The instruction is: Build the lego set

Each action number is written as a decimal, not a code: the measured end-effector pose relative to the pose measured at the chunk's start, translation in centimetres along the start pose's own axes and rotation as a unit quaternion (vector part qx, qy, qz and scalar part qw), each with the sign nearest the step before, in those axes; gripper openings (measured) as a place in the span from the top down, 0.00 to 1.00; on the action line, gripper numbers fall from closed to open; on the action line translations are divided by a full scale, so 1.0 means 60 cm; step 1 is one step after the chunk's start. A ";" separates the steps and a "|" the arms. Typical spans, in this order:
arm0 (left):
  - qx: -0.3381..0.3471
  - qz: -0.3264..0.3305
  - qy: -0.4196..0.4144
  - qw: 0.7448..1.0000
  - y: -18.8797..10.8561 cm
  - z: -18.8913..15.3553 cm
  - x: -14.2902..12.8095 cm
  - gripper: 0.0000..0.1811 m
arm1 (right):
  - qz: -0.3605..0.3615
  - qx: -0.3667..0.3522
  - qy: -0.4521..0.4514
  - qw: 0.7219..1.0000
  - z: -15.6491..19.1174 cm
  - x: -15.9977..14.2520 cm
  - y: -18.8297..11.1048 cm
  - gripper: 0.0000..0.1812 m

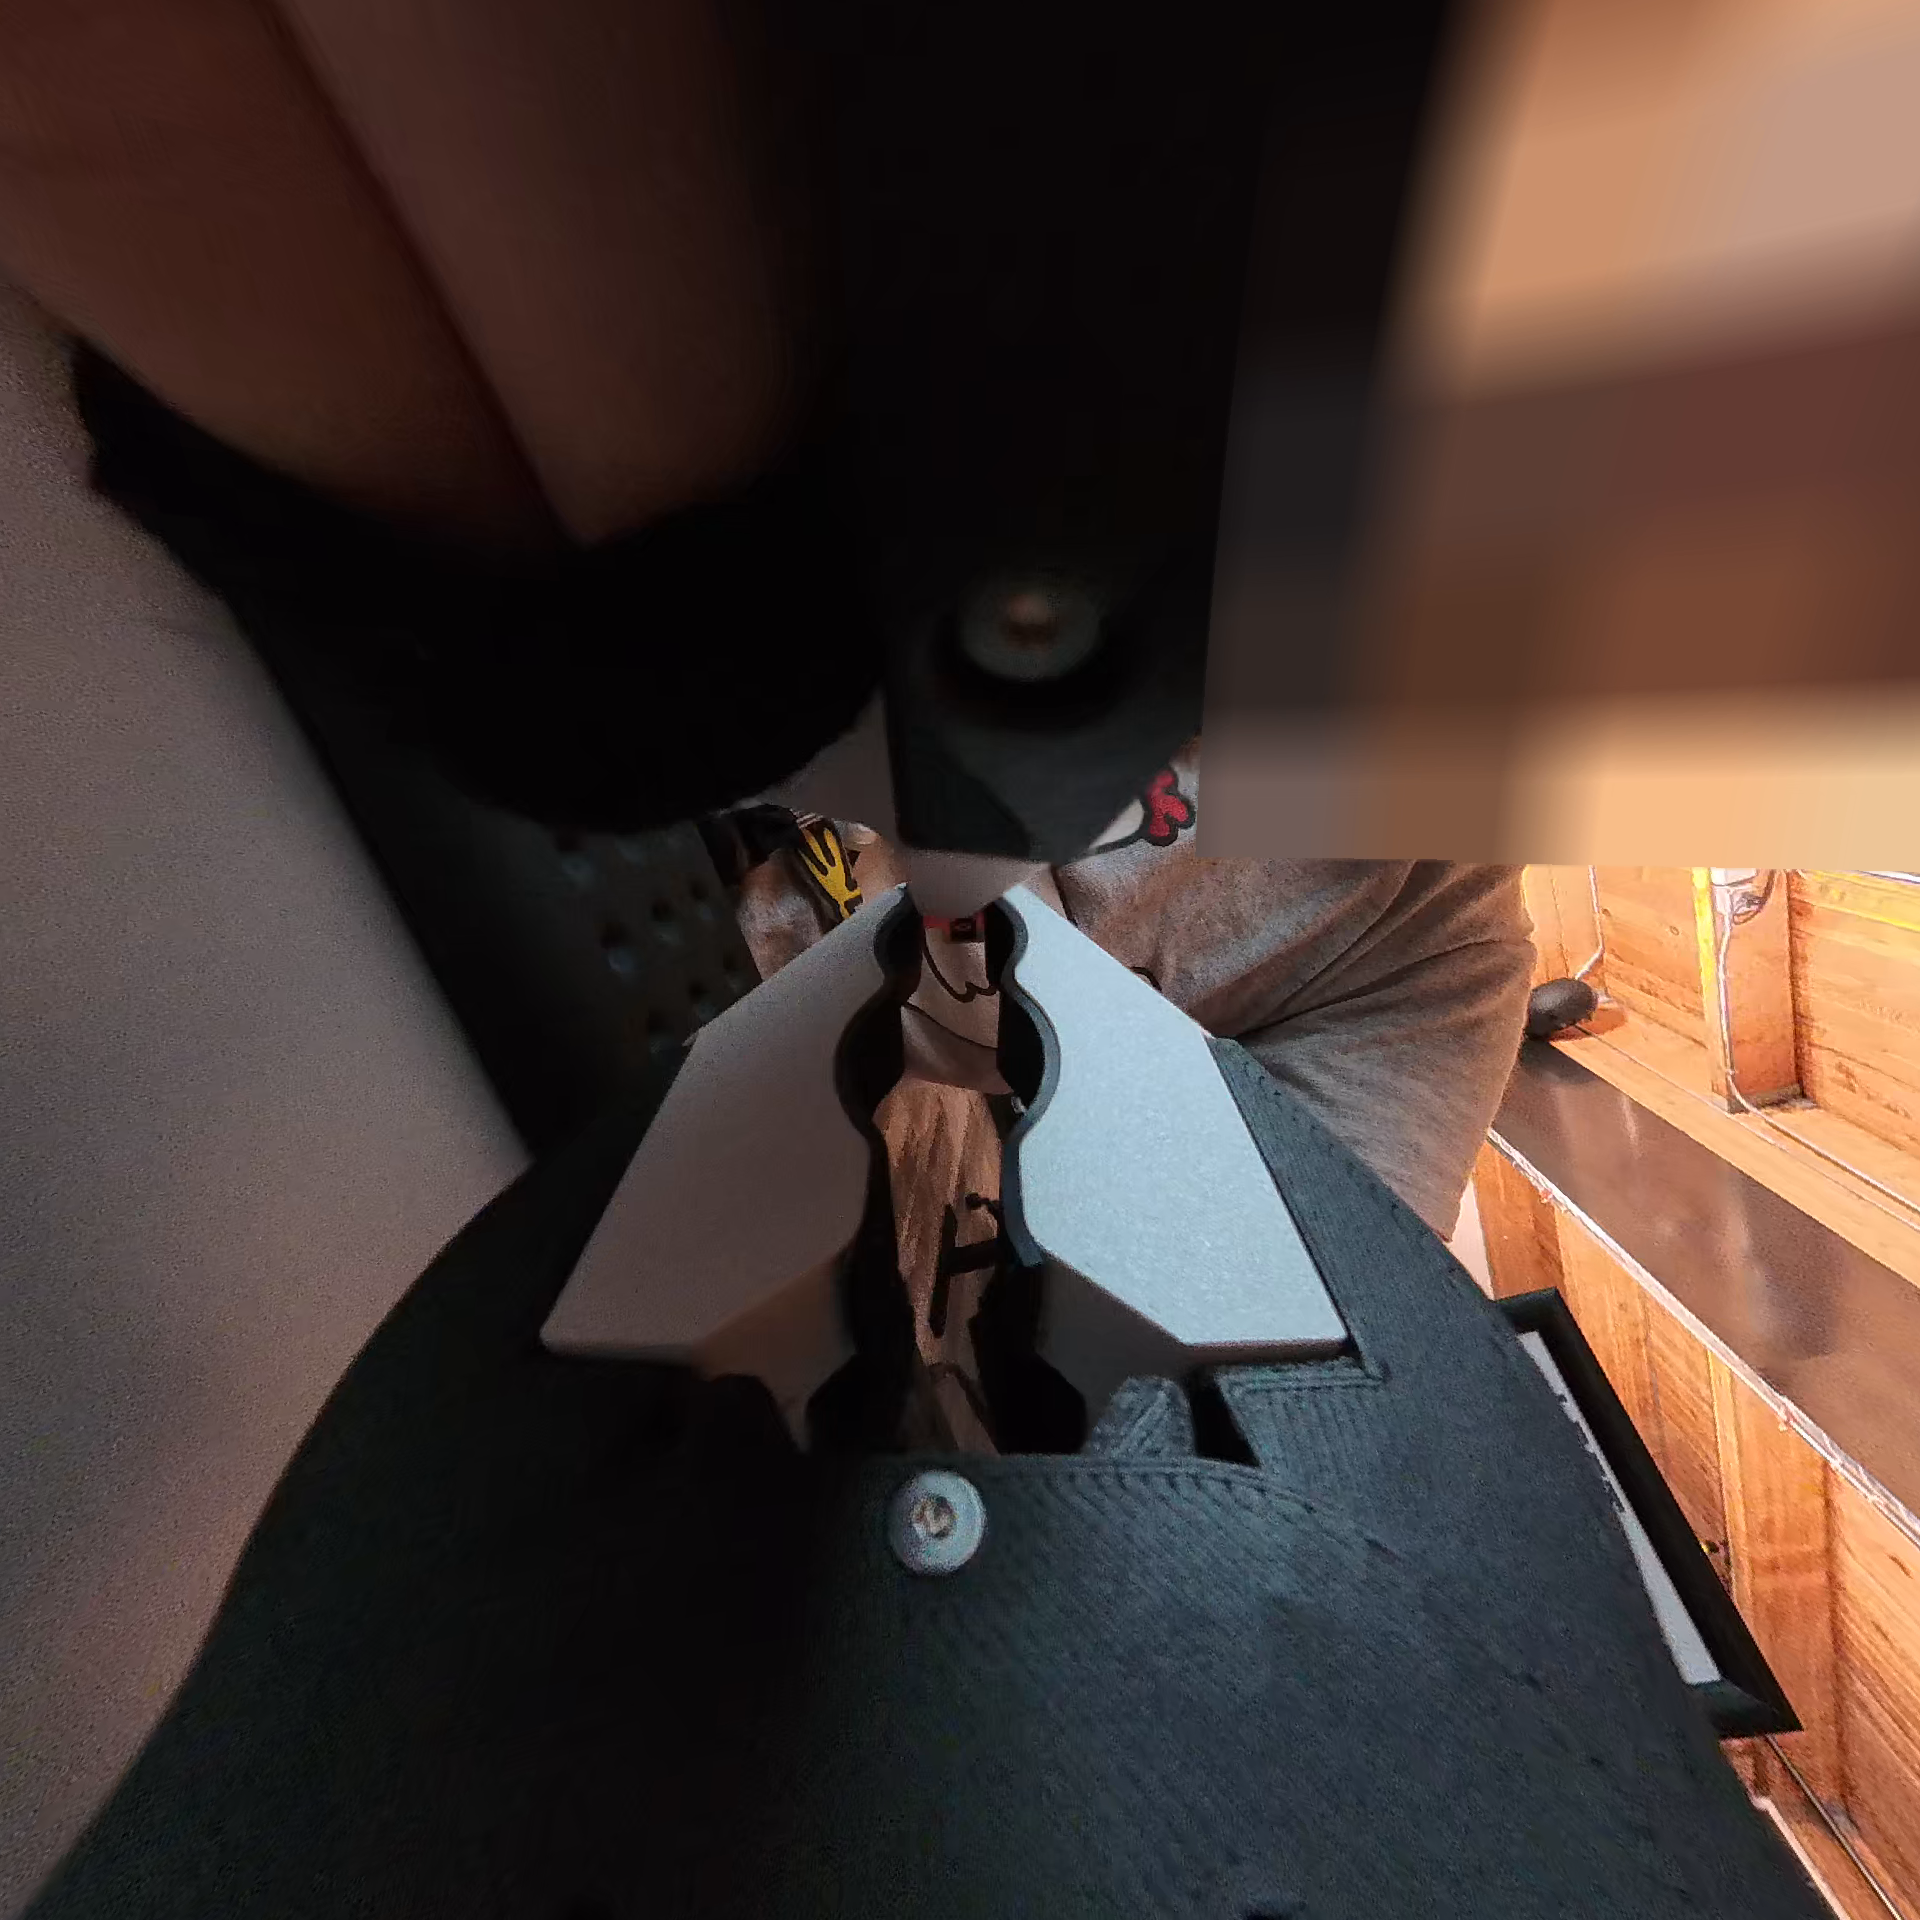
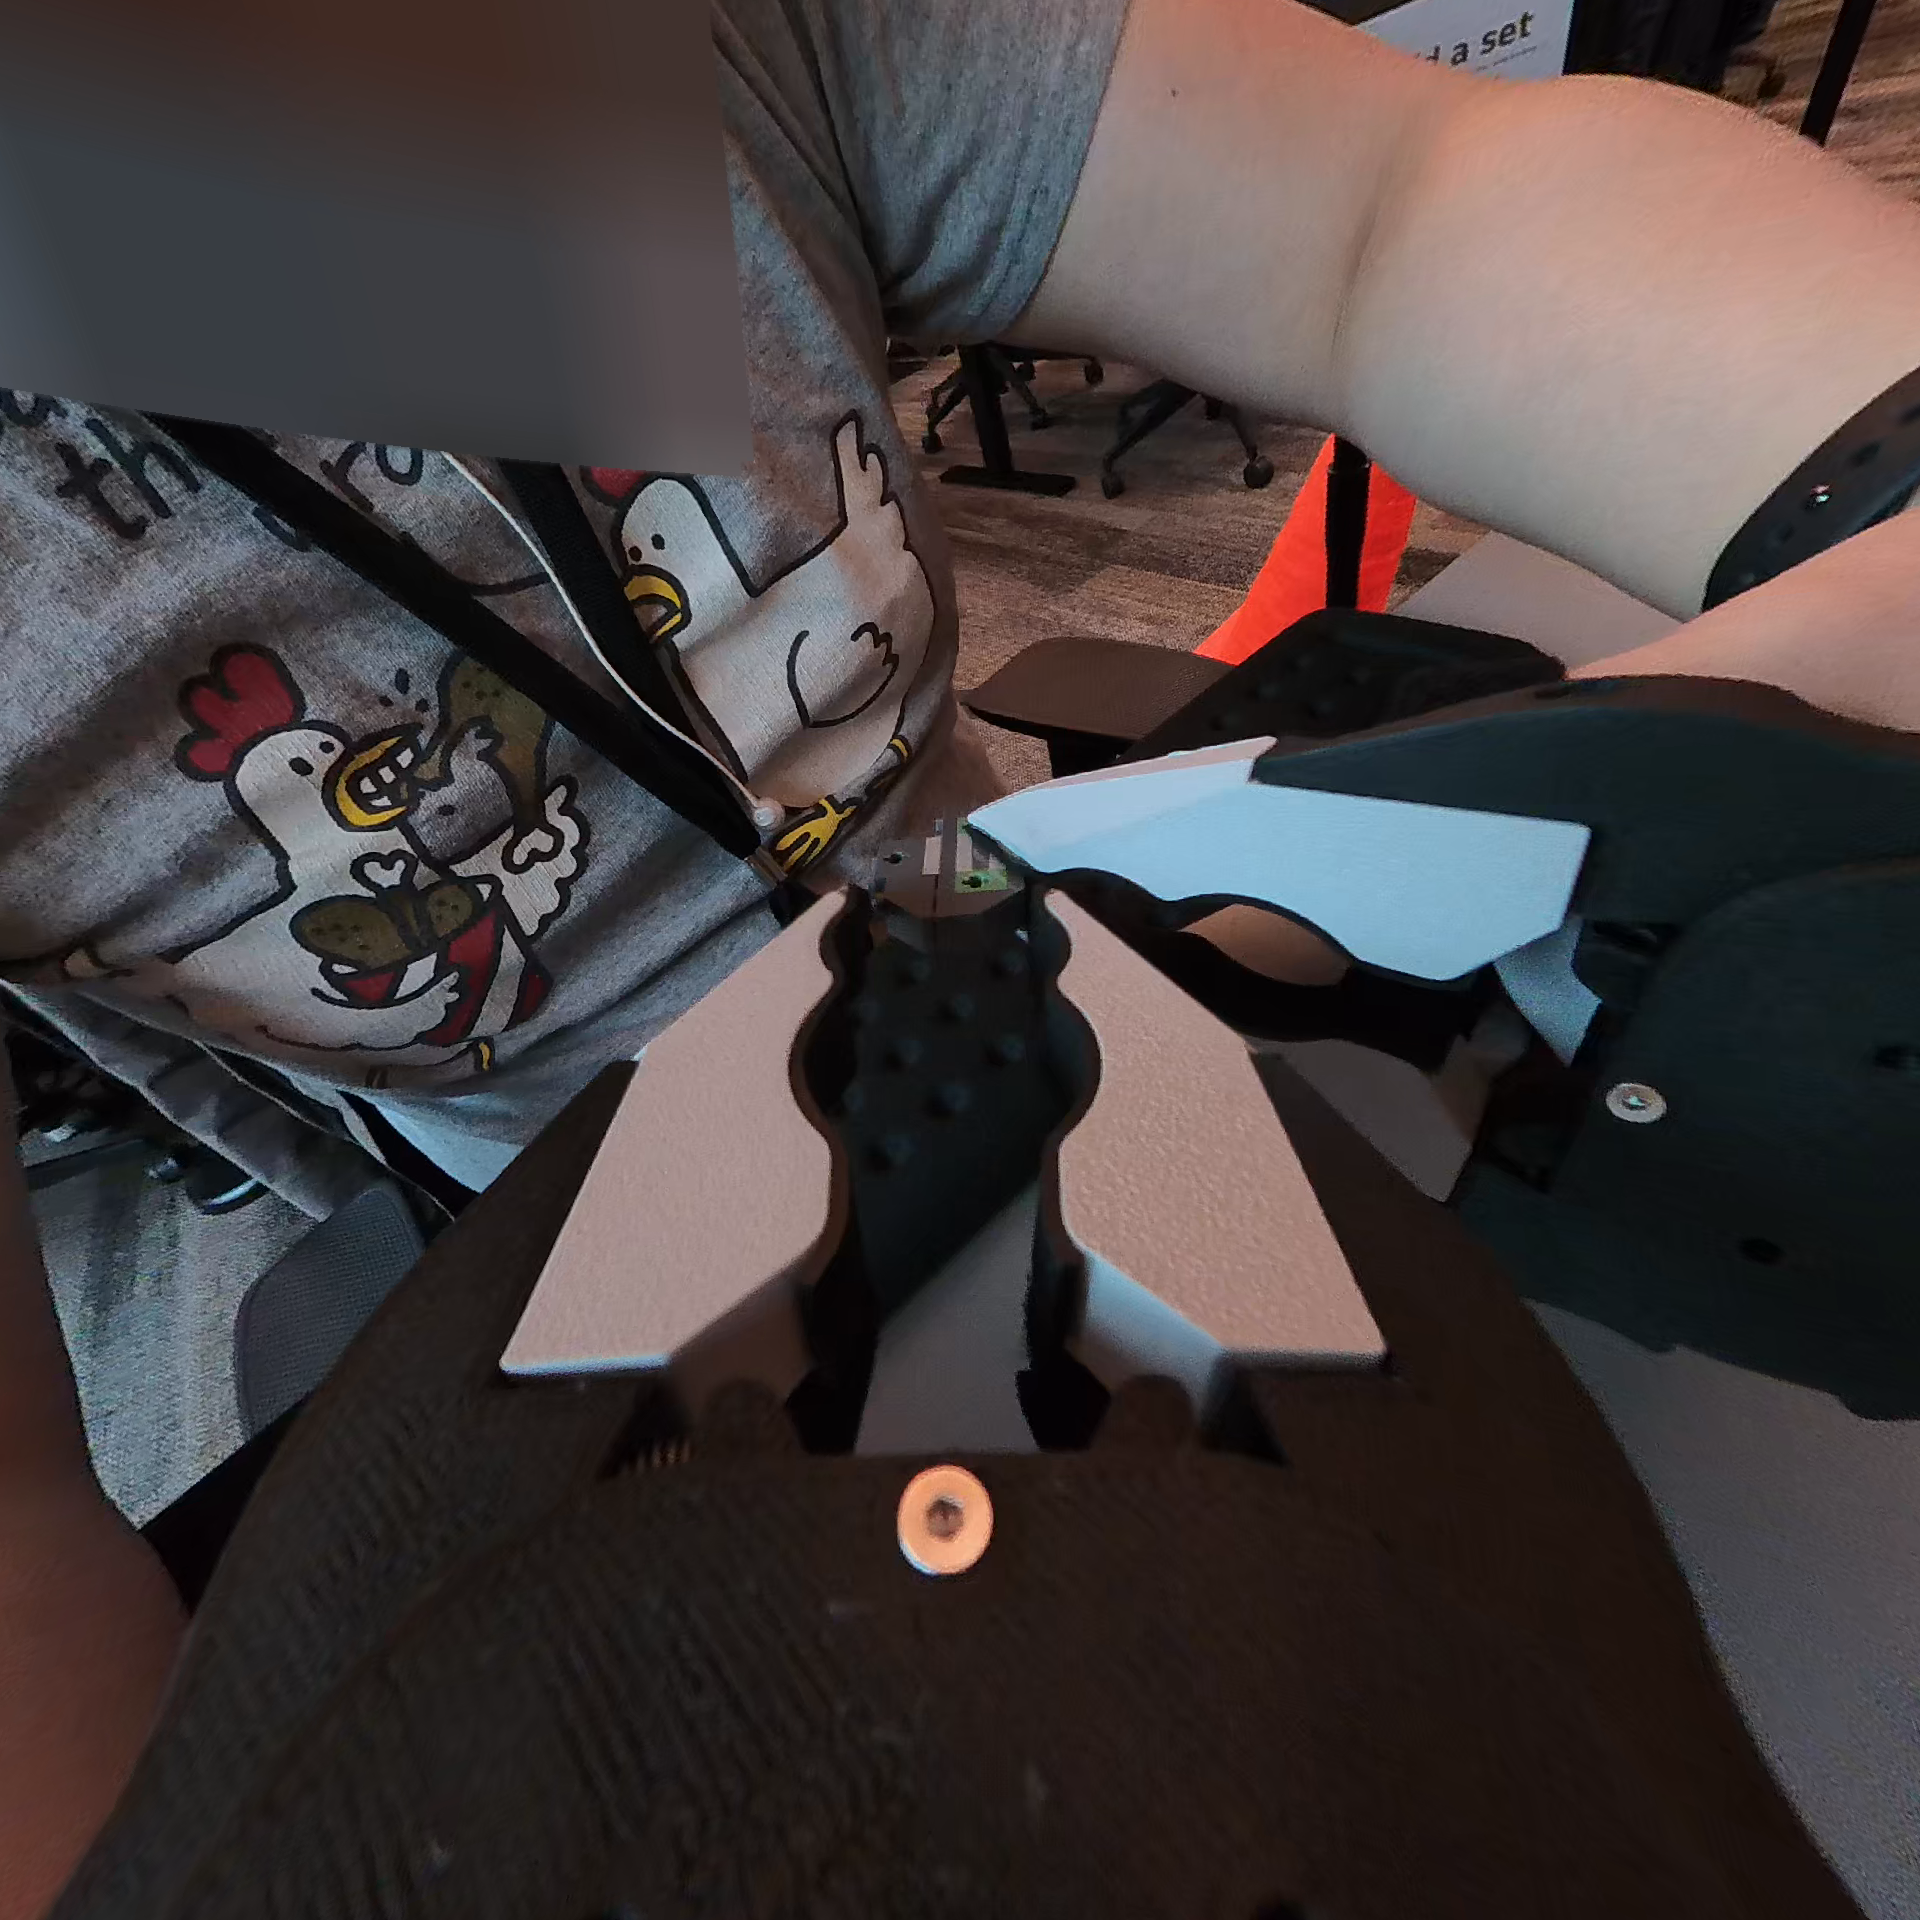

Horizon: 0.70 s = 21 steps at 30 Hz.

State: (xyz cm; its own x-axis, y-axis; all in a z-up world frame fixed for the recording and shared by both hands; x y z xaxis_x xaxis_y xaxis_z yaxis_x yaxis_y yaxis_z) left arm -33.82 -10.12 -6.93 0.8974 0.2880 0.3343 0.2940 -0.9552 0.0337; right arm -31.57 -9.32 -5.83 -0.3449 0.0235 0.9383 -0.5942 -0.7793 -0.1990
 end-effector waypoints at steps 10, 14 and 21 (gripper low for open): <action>-0.038 -0.053 -0.016 0.998 -0.014 -0.008 0.016 0.90 | -0.022 -0.030 -0.007 0.999 -0.008 0.010 -0.011 0.85; -0.031 -0.169 0.027 0.985 -0.052 -0.008 0.041 0.83 | -0.017 -0.108 -0.039 0.993 -0.012 0.009 -0.033 0.85; 0.049 -0.389 0.153 0.907 -0.112 -0.040 0.053 0.76 | -0.016 -0.334 -0.162 0.928 -0.023 0.040 -0.097 0.85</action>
State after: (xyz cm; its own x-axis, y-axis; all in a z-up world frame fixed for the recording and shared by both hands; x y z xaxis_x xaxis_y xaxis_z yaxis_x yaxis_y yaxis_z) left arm -33.74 -2.95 -3.86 0.2766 0.8254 0.4921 0.8403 -0.4562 0.2929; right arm -29.95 -3.85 -2.79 -0.1474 -0.2343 0.9609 -0.9557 -0.2165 -0.1994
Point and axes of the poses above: each gripper's, where its closed fingertips meet, y out along the fingers, x out of its top, z = x × y across the jaws, the point moved 2 cm from there along -y, back along the fingers, and after that the axes turned 3 degrees about -z, right-handed, at the moved point
